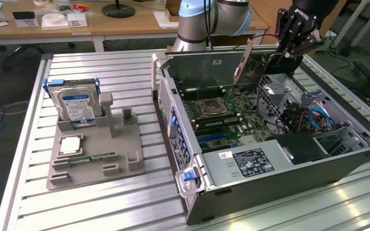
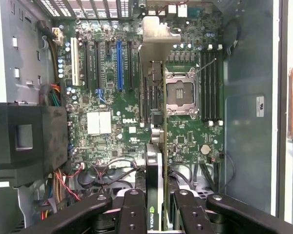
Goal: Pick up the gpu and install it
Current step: 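Insert the gpu into the slot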
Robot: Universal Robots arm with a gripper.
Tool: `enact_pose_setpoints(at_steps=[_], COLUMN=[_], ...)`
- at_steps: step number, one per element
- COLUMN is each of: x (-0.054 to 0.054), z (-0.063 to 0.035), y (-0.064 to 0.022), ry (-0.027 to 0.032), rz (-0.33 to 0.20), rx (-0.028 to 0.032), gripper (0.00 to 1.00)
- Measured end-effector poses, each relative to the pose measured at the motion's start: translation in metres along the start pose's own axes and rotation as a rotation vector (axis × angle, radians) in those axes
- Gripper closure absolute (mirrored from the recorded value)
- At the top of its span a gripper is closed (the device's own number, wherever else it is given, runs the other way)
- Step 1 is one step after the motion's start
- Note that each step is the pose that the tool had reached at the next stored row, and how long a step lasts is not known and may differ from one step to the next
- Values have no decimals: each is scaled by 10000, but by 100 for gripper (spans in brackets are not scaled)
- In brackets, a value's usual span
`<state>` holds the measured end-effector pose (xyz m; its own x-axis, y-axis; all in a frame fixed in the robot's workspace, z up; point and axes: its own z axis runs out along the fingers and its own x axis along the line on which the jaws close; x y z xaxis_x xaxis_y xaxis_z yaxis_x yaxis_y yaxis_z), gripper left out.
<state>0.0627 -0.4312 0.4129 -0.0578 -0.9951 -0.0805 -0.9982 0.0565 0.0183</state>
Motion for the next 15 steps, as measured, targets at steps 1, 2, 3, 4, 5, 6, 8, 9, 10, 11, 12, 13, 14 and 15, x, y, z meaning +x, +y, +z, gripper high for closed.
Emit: enact_pose_setpoints(at_steps=[1, 2, 3, 4, 5, 6, 8, 9, 10, 11, 12, 13, 14, 15], x=[0, 0, 0, 1, 0, 0, 0, 0, 1, 1, 3, 4, 5, 5], z=[1, 1, 1, 2, 2, 2, 2, 3, 7, 11, 16, 22, 26, 27], y=[2, 2, 2, 2, 2, 2, 2, 3, 5, 10, 17, 26, 34, 37], ry=[0, 0, 0, 0, 0, -1, -1, -1, -3, -3, -1, -3, -3, -2], rz=[0, -1, -1, -1, -1, -1, -1, -1, 0, 2, 1, 0, 0, 0], rx=[0, -1, 0, -1, 0, 0, 0, 0, 0, 0, 0, 0, 0, 0], gripper=[74, 74, 74, 74, 74, 74, 74, 74, 74, 74, 74, 74, 74, 74])
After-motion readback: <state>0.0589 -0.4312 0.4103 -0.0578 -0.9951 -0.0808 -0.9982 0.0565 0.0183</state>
